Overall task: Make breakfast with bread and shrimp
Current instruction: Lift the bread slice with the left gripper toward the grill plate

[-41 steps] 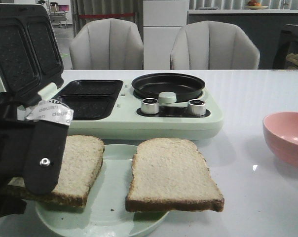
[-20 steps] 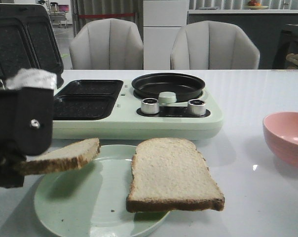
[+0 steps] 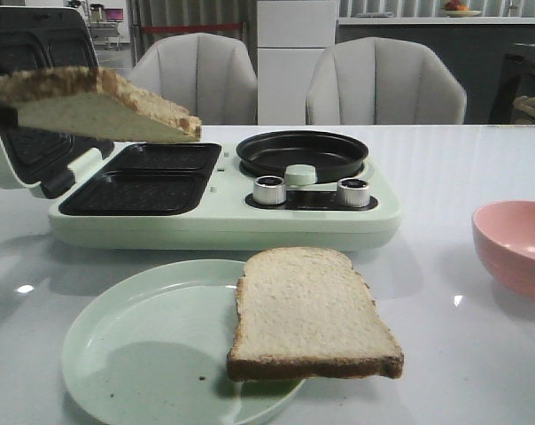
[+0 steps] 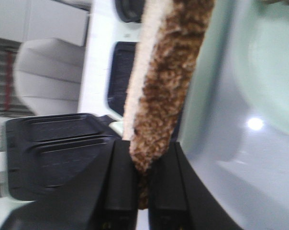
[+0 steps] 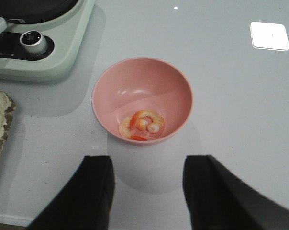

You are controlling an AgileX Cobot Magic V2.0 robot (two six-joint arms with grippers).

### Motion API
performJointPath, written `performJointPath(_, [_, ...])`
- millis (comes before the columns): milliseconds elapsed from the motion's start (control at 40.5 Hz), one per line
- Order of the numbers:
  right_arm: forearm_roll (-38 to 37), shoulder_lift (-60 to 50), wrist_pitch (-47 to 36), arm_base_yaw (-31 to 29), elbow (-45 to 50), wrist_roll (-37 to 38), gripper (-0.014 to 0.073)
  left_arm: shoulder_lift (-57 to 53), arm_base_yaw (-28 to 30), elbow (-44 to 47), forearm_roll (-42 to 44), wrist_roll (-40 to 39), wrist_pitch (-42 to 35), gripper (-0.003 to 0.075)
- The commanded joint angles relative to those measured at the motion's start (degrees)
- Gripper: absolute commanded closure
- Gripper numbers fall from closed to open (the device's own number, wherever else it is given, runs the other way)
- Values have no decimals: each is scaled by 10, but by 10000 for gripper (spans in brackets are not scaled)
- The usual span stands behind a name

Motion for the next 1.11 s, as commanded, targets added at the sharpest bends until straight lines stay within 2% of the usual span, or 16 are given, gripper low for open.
performJointPath(0, [-2,6,-42,1,-16,-1,141,9,29,-41,94,-30,13,622])
performJointPath(148, [-2,6,-42,1,-16,-1,141,68,95,-100,105,-30,-42,622])
performJointPath(395, [-2,6,-42,1,-16,-1,141,227,210,-235,105,-30,-120,622])
performJointPath(839, [-2,6,-42,1,-16,-1,141,465,282,-468,105,-30,-119,622])
performJointPath(1086, [-2,6,-42,1,-16,-1,141,526,303,-514,105,-30,-114,618])
